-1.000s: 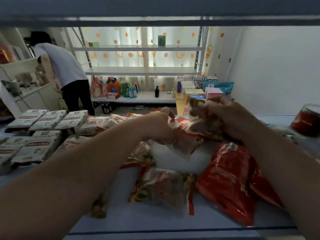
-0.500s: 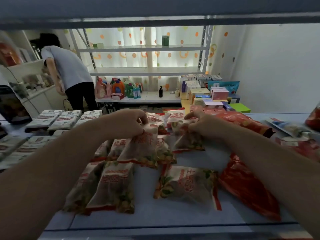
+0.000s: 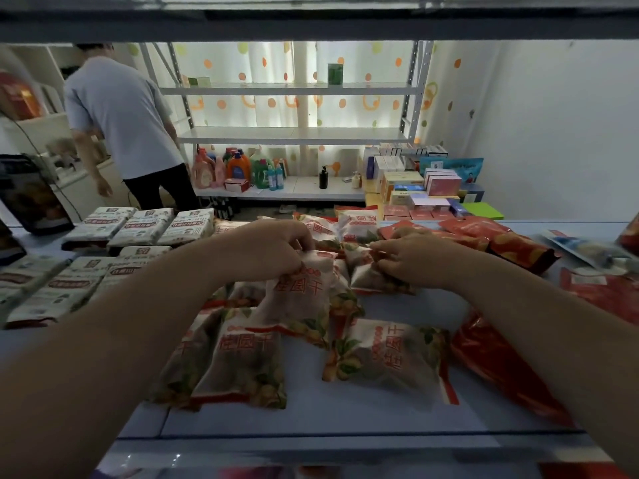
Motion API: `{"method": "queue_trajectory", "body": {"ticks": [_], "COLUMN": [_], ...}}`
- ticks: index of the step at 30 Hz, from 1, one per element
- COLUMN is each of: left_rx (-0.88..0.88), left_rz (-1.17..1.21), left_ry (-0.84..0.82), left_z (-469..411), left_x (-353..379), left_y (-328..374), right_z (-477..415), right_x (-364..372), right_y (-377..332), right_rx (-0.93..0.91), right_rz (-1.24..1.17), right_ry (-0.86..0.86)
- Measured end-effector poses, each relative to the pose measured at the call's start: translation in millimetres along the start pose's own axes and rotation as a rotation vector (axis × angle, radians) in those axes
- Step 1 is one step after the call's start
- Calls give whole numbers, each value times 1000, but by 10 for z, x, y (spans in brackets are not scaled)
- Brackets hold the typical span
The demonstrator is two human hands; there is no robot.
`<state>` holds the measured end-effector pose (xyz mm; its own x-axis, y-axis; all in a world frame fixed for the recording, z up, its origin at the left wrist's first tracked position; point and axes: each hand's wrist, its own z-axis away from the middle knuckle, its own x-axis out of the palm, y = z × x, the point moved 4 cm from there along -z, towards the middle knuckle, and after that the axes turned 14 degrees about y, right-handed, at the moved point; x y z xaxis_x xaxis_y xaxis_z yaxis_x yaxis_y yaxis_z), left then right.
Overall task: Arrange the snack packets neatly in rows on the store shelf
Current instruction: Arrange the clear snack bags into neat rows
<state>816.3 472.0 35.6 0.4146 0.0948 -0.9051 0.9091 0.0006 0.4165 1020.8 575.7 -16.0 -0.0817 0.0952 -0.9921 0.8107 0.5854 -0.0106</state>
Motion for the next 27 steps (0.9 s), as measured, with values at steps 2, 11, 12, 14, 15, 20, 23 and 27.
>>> {"method": "queue_trajectory", "body": {"ticks": [2, 11, 12, 14, 15, 20, 23, 27], "left_rx": [9, 39, 39, 41, 49, 118, 165, 218], "left_rz": [11, 10, 9, 10, 10, -8, -45, -73], "left_ry": [-18, -67, -62, -61, -64, -93, -78, -17], "left_z": [41, 264, 273, 302, 319, 389, 425, 516], "left_x": [47, 226, 243, 271, 286, 369, 404, 412], "left_y": [23, 71, 60, 56, 62, 96, 95, 102], "right_z": [111, 992, 1027, 1064, 1078, 1124, 1123, 1109], "right_x": [-122, -365, -298, -192, -168, -209, -254, -269], "right_y": [-47, -457, -478, -508, -513, -507, -458, -372], "right_rx": [-27, -139, -144, -158, -158, -172, -180, -169], "right_rz": [-37, -239, -218, -189, -179, -184, -188, -239], "right_ry": [100, -198, -193, -164, -141, -77, -82, -87]}}
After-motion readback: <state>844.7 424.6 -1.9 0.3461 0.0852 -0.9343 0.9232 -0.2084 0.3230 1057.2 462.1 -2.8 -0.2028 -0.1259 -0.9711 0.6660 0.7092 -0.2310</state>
